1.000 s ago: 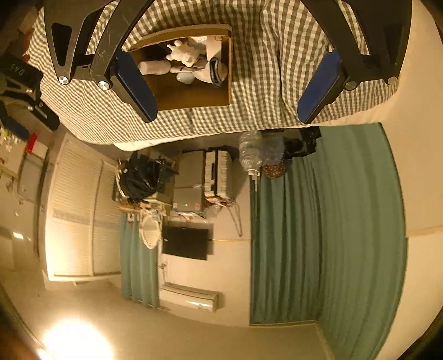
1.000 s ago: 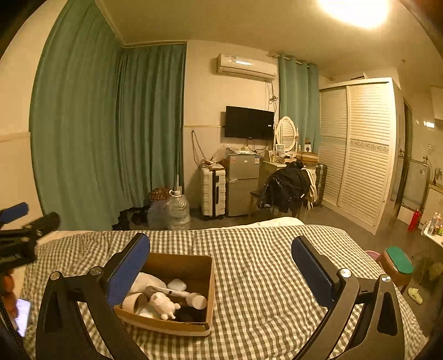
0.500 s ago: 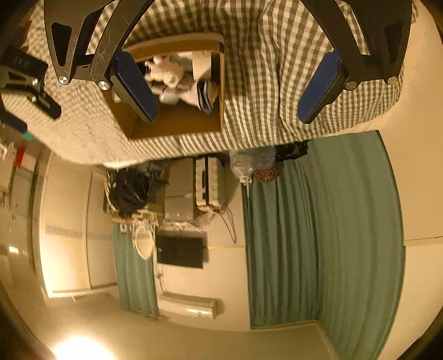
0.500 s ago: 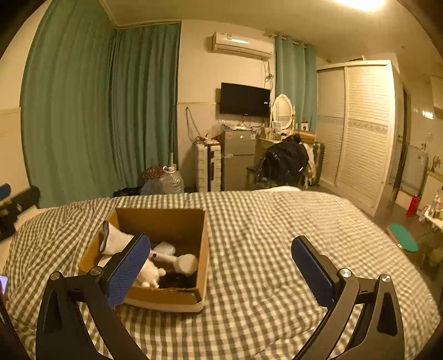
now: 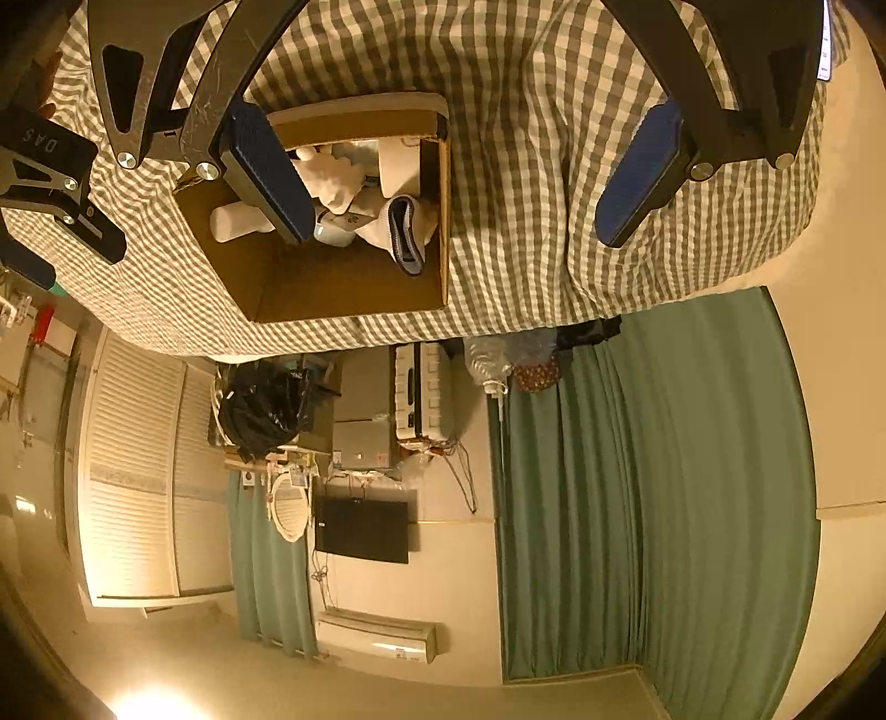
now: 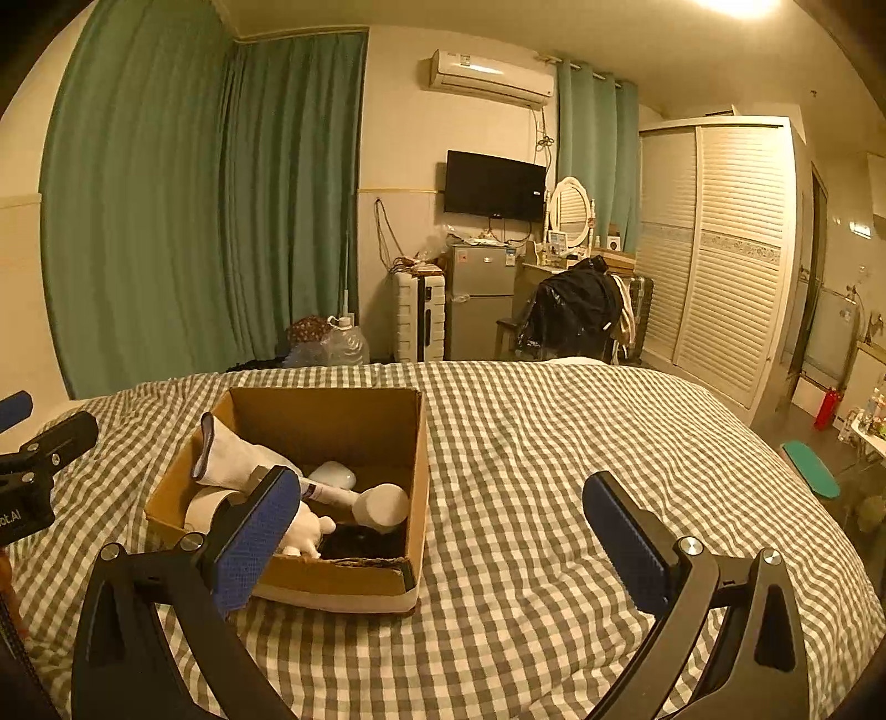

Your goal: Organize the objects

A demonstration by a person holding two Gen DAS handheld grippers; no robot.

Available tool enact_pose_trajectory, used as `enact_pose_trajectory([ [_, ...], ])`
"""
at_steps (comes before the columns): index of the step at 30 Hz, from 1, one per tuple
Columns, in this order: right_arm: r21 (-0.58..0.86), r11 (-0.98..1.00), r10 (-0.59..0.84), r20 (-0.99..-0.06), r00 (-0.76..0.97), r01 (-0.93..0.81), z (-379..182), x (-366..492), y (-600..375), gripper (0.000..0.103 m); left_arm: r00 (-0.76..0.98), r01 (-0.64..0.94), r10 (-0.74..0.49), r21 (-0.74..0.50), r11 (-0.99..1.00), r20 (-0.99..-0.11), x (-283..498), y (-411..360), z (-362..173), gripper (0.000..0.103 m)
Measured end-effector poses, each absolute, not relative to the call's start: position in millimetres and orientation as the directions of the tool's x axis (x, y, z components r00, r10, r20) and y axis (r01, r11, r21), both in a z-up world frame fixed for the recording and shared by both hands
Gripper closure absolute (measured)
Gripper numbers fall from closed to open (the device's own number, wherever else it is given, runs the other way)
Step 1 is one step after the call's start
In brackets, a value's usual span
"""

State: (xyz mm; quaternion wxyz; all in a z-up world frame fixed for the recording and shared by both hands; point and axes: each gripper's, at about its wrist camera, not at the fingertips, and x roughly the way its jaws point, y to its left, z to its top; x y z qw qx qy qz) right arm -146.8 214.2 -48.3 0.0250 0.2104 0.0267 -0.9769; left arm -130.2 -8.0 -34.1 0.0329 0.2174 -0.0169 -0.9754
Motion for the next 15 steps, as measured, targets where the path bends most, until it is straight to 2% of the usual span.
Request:
enact_pose_trajectory([
  [15, -0.049, -0.997, -0.039, -0.422, -0.906, 0.066, -50.8, -146.1, 207.5, 0.0, -0.893, 0.073, -0.089, 0.052, -0.996, -0.441, -134.2, -12.1, -38.2, 0.0],
])
